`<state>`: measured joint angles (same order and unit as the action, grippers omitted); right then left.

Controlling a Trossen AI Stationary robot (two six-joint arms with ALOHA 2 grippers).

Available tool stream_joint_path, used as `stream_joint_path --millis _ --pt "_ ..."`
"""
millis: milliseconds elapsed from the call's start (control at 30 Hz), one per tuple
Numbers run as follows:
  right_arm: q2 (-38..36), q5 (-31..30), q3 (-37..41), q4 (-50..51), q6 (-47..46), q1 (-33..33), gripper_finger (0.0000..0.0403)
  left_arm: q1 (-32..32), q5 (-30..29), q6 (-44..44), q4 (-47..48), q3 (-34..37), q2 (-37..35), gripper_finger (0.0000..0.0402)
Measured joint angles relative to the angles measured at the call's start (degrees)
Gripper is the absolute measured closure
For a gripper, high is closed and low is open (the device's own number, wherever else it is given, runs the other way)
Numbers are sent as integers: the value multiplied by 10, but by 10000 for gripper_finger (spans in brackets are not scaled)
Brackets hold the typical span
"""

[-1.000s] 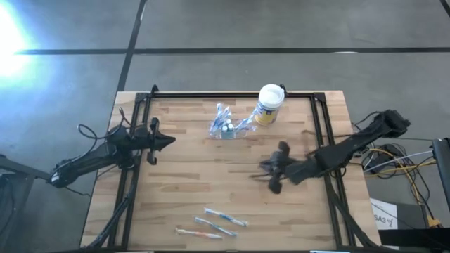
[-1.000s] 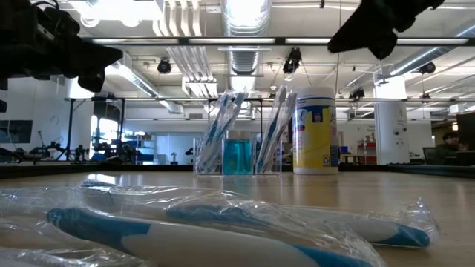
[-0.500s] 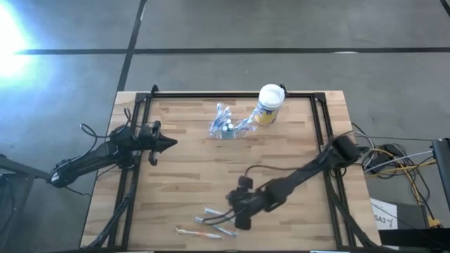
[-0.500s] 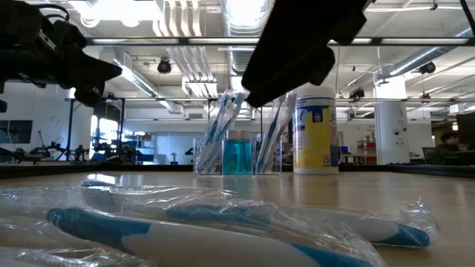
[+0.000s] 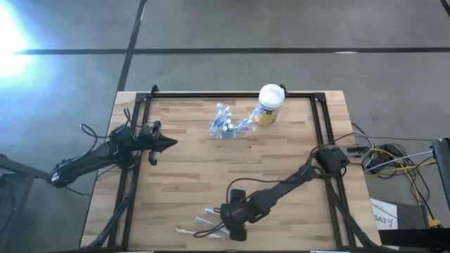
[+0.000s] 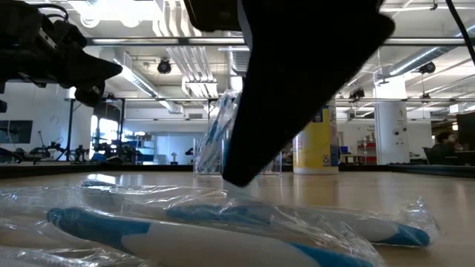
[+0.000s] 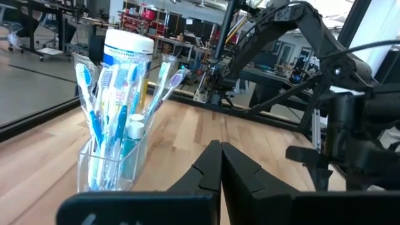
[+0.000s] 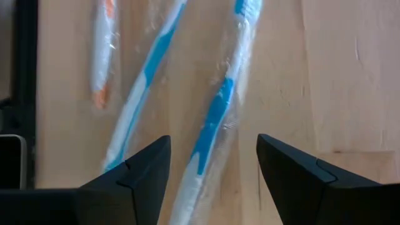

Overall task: Pick & Place toothbrushing station
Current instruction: Put the blue toothbrush into the right section of the transparent organizer

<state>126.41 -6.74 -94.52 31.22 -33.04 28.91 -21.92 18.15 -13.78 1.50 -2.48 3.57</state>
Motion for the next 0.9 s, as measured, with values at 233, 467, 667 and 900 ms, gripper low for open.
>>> stream_joint_path --millis 233,467,667,900 --pt "21 50 -7 3 -10 -5 168 0 0 -14 -1 0 0 380" --pt "15 43 4 57 -11 -19 170 0 0 -18 -2 0 0 388" --pt "12 41 17 54 1 -27 196 0 0 -19 -2 0 0 395" --pt "13 63 18 55 36 -38 275 0 0 -20 -2 0 0 382"
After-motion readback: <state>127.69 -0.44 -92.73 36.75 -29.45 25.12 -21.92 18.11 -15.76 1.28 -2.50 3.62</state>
